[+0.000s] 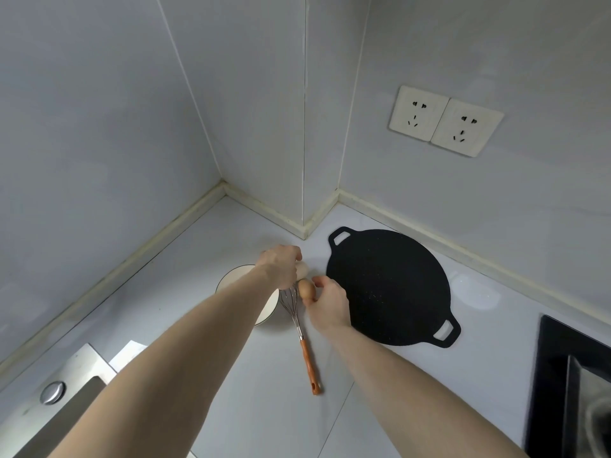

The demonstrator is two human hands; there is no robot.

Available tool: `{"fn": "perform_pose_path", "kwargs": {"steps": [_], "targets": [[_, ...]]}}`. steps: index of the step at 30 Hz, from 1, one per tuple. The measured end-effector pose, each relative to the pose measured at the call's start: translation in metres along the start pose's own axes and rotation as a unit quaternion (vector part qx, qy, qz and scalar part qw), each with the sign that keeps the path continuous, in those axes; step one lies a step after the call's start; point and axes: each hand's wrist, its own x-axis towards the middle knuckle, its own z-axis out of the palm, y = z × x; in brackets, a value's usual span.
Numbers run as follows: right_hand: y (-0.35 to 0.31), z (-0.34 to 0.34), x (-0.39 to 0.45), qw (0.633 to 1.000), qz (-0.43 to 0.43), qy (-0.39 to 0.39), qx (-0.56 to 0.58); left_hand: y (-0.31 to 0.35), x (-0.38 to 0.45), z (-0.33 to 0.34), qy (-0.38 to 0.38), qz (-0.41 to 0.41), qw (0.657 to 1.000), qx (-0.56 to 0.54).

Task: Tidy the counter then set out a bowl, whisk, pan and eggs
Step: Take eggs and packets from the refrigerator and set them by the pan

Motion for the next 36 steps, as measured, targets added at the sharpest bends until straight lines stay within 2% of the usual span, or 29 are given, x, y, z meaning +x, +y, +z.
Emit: {"fn": "perform_pose_path", "kwargs": {"steps": [8, 14, 21, 25, 28, 36], "targets": [[0.002, -0.006, -0.006, 1.000, 0.006, -0.004, 0.001, 0.002, -0.007, -0.009, -0.001, 0.006, 1.000, -0.011], [0.009, -0.013, -0.024, 1.000, 0.011, -0.015, 0.009, -0.002, -0.033, -0.020, 0.028, 0.040, 0.999, 0.006], [0.012, -0.044, -0.077, 0.999, 0.012, -0.028, 0.019, 0.004, -0.118, -0.033, 0.110, 0.099, 0.989, -0.028], [0.016, -0.070, -0.124, 0.997, 0.026, -0.065, 0.019, 0.004, -0.169, -0.017, 0.144, 0.124, 0.976, -0.108], [0.022, -0.088, -0.148, 0.997, 0.018, -0.069, 0.011, 0.007, -0.203, -0.005, 0.161, 0.124, 0.971, -0.129], [0.032, -0.140, -0.215, 0.999, 0.007, -0.032, 0.013, 0.035, -0.257, 0.000, 0.112, 0.152, 0.974, -0.127]]}}
